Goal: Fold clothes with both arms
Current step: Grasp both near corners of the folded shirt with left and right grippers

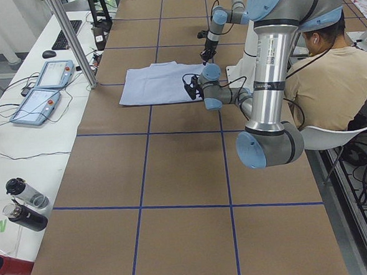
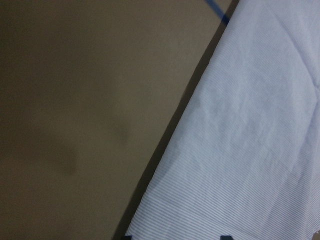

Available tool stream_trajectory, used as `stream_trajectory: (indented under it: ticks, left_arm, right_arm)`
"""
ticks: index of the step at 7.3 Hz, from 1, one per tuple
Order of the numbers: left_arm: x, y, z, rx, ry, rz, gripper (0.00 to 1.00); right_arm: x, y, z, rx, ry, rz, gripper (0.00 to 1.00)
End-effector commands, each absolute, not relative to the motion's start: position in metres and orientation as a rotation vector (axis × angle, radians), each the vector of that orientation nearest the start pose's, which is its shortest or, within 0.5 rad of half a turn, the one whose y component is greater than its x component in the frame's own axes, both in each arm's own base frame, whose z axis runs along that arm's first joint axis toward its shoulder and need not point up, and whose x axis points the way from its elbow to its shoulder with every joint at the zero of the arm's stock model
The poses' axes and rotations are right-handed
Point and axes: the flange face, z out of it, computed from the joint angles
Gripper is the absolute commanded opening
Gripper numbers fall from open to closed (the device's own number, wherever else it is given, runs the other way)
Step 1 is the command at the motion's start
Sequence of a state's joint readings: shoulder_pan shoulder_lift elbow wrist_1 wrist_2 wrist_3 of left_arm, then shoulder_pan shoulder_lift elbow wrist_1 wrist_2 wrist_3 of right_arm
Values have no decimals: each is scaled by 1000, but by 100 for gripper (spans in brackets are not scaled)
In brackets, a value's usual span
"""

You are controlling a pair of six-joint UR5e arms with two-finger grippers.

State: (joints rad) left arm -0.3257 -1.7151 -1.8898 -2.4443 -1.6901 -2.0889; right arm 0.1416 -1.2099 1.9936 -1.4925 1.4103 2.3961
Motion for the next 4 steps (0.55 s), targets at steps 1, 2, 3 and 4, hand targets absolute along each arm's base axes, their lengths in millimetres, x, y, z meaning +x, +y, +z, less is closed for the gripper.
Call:
stream_trajectory:
  ticks: [1, 2, 3, 4]
  left_arm:
    - [490, -240, 334, -288, 1334, -642, 66]
    - [494, -239, 339, -277, 1324, -649, 66]
    - [495, -239, 342, -275, 1318, -651, 65]
    - [497, -238, 345, -275, 1312, -651, 65]
  right_arm:
    - [-538, -227, 270, -156, -903, 970, 0]
    - [-538, -227, 270, -154, -903, 971, 0]
    - [-538, -227, 270, -154, -903, 971, 0]
    - [-538, -227, 270, -154, -903, 971, 0]
